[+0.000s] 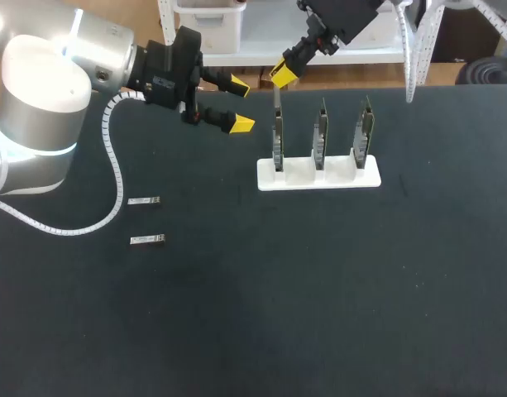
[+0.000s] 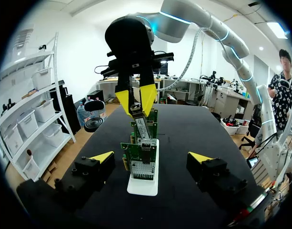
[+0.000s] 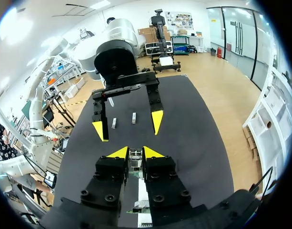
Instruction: Pick up the optical module with the left hand, and insert it into the network port with the right hand.
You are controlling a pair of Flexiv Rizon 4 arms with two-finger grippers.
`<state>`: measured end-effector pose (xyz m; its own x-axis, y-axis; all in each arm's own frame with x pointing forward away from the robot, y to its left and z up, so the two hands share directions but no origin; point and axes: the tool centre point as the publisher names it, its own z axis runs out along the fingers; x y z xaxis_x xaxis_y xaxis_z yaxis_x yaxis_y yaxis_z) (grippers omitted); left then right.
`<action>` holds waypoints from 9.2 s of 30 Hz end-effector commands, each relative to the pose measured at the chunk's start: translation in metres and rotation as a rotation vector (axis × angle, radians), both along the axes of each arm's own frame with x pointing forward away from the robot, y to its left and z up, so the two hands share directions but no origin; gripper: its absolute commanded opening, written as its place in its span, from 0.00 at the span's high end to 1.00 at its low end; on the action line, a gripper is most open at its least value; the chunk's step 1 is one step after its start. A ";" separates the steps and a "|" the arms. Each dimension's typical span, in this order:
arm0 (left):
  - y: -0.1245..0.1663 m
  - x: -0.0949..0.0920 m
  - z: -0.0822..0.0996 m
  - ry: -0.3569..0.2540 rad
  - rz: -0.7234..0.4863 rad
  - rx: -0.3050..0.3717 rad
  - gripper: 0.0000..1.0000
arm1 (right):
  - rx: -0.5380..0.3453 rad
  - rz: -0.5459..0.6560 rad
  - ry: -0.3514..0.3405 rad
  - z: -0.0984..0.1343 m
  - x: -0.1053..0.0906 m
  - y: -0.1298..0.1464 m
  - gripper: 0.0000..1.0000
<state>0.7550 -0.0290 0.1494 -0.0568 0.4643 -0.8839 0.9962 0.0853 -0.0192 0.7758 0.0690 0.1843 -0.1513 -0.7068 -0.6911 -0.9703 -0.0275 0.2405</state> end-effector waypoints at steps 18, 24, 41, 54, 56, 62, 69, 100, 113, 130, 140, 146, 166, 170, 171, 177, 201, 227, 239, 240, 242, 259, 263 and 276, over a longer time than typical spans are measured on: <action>-0.001 0.001 0.000 0.002 0.000 0.003 0.00 | -0.047 -0.080 -0.118 0.001 -0.013 -0.010 1.00; -0.001 0.001 0.000 0.002 0.000 0.003 0.00 | -0.044 -0.071 -0.121 0.001 -0.012 -0.011 1.00; -0.001 0.001 0.000 0.002 0.000 0.003 0.00 | -0.033 -0.053 -0.128 0.001 -0.008 -0.010 1.00; -0.001 0.001 0.000 0.002 0.000 0.003 0.00 | -0.027 -0.030 -0.106 -0.005 -0.005 -0.002 1.00; -0.001 0.001 0.000 0.002 0.000 0.003 0.00 | -0.026 -0.030 -0.101 -0.007 -0.005 -0.002 1.00; -0.001 0.001 0.000 0.002 0.000 0.003 0.00 | -0.013 -0.032 -0.093 -0.008 -0.004 -0.002 1.00; -0.001 0.001 0.000 0.002 0.000 0.003 0.00 | -0.013 -0.031 -0.086 -0.010 -0.002 -0.001 1.00; -0.001 0.001 0.000 0.002 0.000 0.003 0.00 | -0.025 -0.003 -0.072 -0.014 -0.005 0.000 1.00; -0.001 0.001 0.000 0.002 0.000 0.003 0.00 | -0.025 0.033 -0.080 -0.012 -0.002 0.001 1.00; -0.001 0.001 0.000 0.002 0.000 0.003 0.00 | -0.024 0.032 -0.084 -0.013 -0.001 0.002 1.00; -0.001 0.001 0.000 0.002 0.000 0.003 0.00 | -0.020 0.031 -0.075 -0.014 -0.005 0.003 1.00; -0.001 0.001 0.000 0.002 0.000 0.003 0.00 | -0.020 0.023 -0.073 -0.016 -0.005 0.002 1.00; -0.001 0.001 0.000 0.002 0.000 0.003 0.00 | -0.040 0.020 -0.074 -0.017 -0.005 0.001 1.00; -0.001 0.001 0.000 0.002 0.000 0.003 0.00 | -0.043 0.020 -0.075 -0.017 -0.005 0.001 1.00; -0.001 0.001 0.000 0.002 0.000 0.003 0.00 | -0.043 0.020 -0.075 -0.018 -0.005 0.001 1.00; -0.001 0.001 0.000 0.002 0.000 0.003 0.00 | -0.056 0.021 -0.073 -0.020 -0.006 0.001 1.00; -0.001 0.001 0.000 0.002 0.000 0.003 0.00 | -0.113 0.016 -0.103 -0.022 -0.012 -0.002 1.00; -0.001 0.001 0.000 0.002 0.000 0.003 0.00 | -0.156 0.021 -0.106 -0.027 -0.013 -0.001 1.00; -0.001 0.001 0.000 0.002 0.000 0.003 0.00 | -0.172 0.023 -0.100 -0.028 -0.013 -0.001 1.00; -0.001 0.001 0.000 0.002 0.000 0.003 0.00 | -0.173 0.022 -0.098 -0.028 -0.013 -0.001 1.00; -0.001 0.001 0.000 0.002 0.000 0.003 0.00 | -0.177 0.021 -0.094 -0.030 -0.013 -0.001 1.00; -0.001 0.001 0.000 0.002 0.000 0.003 0.00 | -0.199 0.025 -0.087 -0.033 -0.011 0.000 0.94; -0.001 0.001 0.000 0.002 0.000 0.003 0.00 | -0.175 0.020 -0.093 -0.031 -0.012 -0.001 0.00; -0.001 0.001 0.000 0.002 0.000 0.003 0.00 | 0.005 -0.070 -0.095 -0.016 -0.015 -0.023 0.00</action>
<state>0.7550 -0.0290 0.1494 -0.0567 0.4642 -0.8839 0.9962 0.0853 -0.0191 0.7742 0.0630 0.1694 -0.1225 -0.7432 -0.6578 -0.9865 0.0185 0.1629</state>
